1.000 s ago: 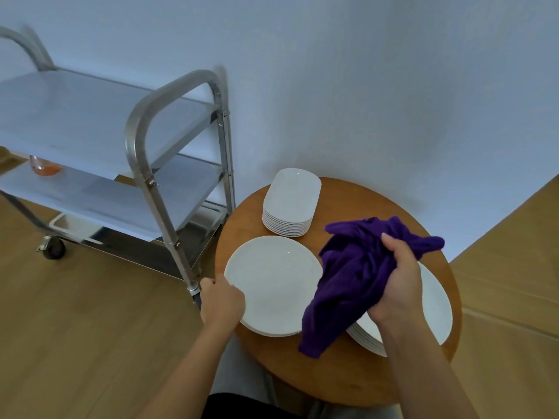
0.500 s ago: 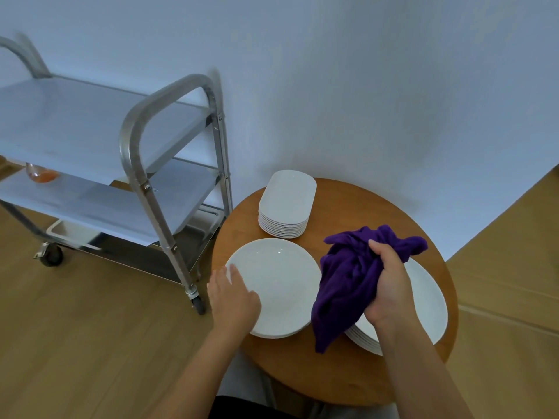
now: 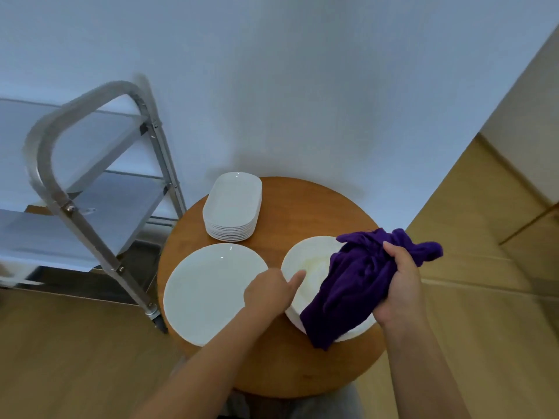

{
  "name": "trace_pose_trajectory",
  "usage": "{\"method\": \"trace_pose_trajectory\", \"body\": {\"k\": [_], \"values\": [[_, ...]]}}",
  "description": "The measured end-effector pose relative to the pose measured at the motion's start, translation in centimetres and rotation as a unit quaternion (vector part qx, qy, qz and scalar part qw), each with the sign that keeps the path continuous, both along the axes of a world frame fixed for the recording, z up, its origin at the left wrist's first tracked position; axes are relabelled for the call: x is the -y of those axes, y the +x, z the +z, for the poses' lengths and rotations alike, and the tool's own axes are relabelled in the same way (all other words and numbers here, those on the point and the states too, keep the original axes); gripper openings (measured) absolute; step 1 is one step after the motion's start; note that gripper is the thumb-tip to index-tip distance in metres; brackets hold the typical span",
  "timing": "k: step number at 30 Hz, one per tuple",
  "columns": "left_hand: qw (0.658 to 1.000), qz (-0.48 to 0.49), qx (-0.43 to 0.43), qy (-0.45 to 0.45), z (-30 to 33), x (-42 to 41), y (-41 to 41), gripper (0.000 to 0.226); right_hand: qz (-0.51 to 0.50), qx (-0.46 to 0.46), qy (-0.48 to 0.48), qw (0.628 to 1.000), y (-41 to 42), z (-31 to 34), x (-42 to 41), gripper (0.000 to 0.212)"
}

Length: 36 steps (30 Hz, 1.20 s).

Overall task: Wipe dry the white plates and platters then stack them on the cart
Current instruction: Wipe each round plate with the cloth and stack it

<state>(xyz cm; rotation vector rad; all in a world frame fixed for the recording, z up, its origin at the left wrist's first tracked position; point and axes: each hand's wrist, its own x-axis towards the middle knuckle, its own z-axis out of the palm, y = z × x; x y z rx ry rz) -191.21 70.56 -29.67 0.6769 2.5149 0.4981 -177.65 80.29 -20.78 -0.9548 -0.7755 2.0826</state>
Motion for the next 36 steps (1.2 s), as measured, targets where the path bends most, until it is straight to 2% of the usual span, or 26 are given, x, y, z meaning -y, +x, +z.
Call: {"method": "trace_pose_trajectory", "body": {"k": [2,7,10,15,18,21,23,27,30,32,34,36], "values": [[0.999,-0.012,0.017,-0.031,-0.5,-0.8,0.1,0.054,-0.023,-0.008,-0.012,1.000,1.0,-0.2,-0.8,0.004],[0.998,0.050,-0.003,-0.047,-1.0,-1.2,-0.7,0.026,-0.061,-0.004,-0.028,0.998,3.2,-1.1,-2.1,0.004],[0.997,0.064,0.011,-0.048,-1.3,-0.9,-1.0,0.028,-0.076,0.018,-0.038,0.996,4.1,-1.7,-2.6,0.008],[0.999,-0.005,0.028,-0.031,-0.9,-1.0,-1.3,0.024,-0.063,0.048,-0.040,0.996,5.1,-2.7,-3.1,0.008],[0.998,0.011,0.052,0.040,-0.2,-0.8,-1.6,0.016,-0.069,0.094,-0.022,0.993,6.2,-3.1,-4.2,0.010],[0.966,0.087,0.171,0.176,0.9,-0.5,-1.7,0.010,-0.078,0.159,0.013,0.984,7.3,-3.8,-5.0,0.013],[0.939,0.120,0.219,0.236,1.1,-0.4,-1.4,0.010,-0.068,0.196,0.033,0.978,7.5,-4.6,-4.9,0.015],[0.923,0.170,0.197,0.283,1.2,-0.3,-0.6,0.015,-0.113,0.243,0.086,0.960,7.1,-6.1,-3.9,0.008],[0.893,0.203,0.212,0.340,2.1,-0.1,-0.4,0.014,-0.161,0.269,0.140,0.939,6.9,-6.4,-3.3,0.011],[0.866,0.218,0.240,0.382,3.3,0.0,-0.3,0.011,-0.153,0.246,0.140,0.947,6.4,-6.2,-2.8,0.025],[0.837,0.209,0.277,0.423,4.6,0.3,0.1,0.011,-0.100,0.187,0.105,0.971,5.5,-5.6,-2.2,0.033],[0.829,0.182,0.290,0.443,5.7,0.5,0.8,0.014,-0.029,0.117,0.068,0.990,4.4,-4.8,-1.6,0.034]]}}
